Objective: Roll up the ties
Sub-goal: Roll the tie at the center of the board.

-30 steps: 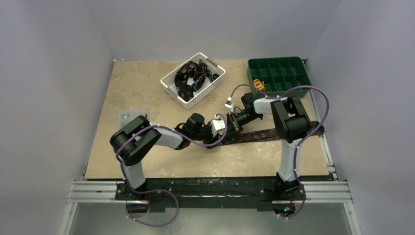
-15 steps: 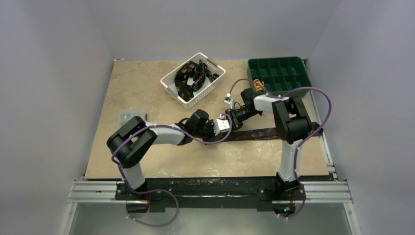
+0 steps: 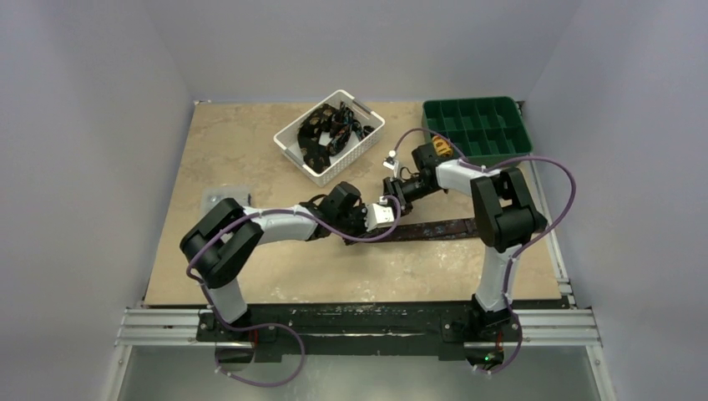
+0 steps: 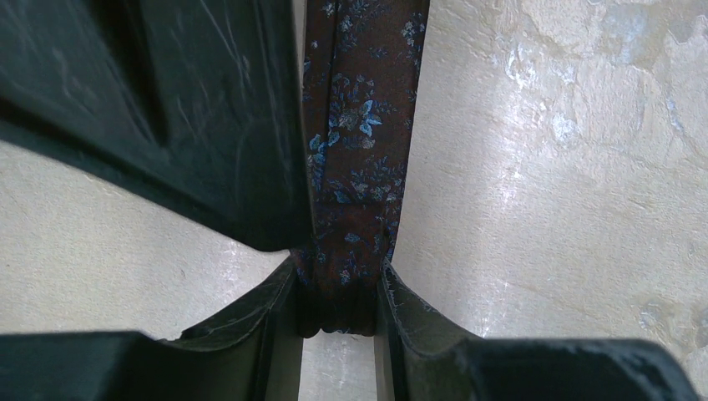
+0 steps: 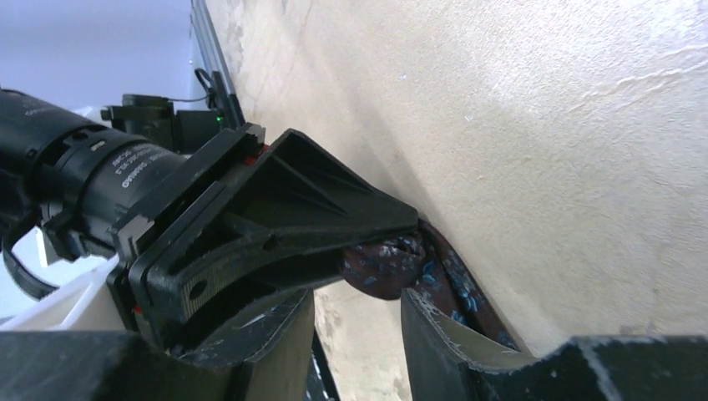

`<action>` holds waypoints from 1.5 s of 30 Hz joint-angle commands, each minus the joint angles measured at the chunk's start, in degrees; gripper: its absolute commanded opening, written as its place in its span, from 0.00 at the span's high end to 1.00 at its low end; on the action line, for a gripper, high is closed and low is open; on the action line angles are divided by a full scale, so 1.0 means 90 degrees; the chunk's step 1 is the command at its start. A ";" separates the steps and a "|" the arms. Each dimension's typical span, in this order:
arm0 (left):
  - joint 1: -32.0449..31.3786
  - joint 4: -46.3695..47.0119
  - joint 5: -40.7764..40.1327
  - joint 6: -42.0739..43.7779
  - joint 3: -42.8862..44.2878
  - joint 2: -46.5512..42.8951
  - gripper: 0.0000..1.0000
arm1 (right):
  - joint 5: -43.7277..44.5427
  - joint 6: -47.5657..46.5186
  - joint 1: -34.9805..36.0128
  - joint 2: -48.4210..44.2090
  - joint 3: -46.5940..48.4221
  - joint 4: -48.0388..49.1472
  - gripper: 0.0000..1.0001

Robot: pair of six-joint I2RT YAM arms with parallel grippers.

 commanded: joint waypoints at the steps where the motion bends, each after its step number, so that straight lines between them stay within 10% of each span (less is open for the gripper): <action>1: 0.0025 -0.0775 -0.0109 0.0233 0.0051 0.0221 0.91 | -0.0279 0.0975 0.0225 0.0049 -0.0266 0.0875 0.55; 16: 0.0011 -0.0897 -0.0208 0.0110 0.0275 0.0431 0.89 | 0.0220 0.1624 0.0572 0.0288 -0.0652 0.1840 0.58; 21: -0.0004 -0.0960 -0.0282 0.0047 0.0335 0.0490 0.82 | 0.0160 0.1281 0.0573 0.0560 -0.0555 0.1548 1.00; 33: 0.0316 0.0672 0.0308 -0.0708 -0.0355 0.0187 0.43 | 0.0527 -0.0157 0.0117 0.0872 -0.0579 0.0510 1.00; 45: 0.0306 0.3560 0.1042 -0.1299 -0.1192 0.0195 0.36 | 0.1074 -0.0364 -0.0060 0.0893 -0.0632 0.0336 1.00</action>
